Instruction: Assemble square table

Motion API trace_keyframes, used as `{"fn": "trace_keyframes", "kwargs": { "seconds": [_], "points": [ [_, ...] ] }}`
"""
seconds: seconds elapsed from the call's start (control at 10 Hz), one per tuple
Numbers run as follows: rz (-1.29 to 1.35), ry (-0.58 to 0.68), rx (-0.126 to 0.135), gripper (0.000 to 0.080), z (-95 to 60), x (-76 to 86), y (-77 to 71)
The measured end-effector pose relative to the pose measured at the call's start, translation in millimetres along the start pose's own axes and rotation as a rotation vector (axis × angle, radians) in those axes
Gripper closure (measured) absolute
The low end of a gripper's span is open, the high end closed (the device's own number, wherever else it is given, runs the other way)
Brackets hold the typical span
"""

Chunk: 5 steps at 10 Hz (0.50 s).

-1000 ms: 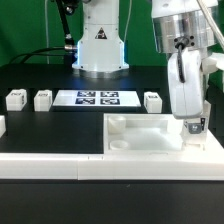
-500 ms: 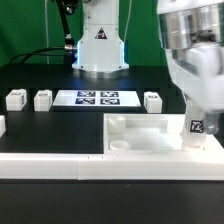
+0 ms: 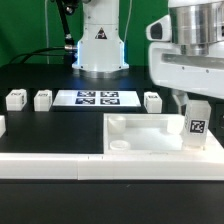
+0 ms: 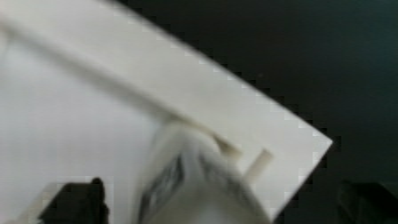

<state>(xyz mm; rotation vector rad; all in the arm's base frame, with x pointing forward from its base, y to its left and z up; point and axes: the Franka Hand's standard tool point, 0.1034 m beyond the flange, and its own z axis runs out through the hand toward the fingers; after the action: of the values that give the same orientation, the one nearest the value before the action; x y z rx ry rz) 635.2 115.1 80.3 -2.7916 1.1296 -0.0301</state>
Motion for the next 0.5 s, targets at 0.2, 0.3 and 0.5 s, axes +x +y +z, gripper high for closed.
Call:
{"fn": "trace_keyframes", "kwargs": {
  "seconds": [0.2,0.3,0.5],
  "points": [
    [-0.345,0.026,-0.002,0.0151,6.9,1.3,6.9],
    [-0.489,0.05,0.007,0.0151,4.5,4.6,2.8],
    [-0.435,0.048,0.01,0.0278,5.5,3.6,2.7]
  ]
}}
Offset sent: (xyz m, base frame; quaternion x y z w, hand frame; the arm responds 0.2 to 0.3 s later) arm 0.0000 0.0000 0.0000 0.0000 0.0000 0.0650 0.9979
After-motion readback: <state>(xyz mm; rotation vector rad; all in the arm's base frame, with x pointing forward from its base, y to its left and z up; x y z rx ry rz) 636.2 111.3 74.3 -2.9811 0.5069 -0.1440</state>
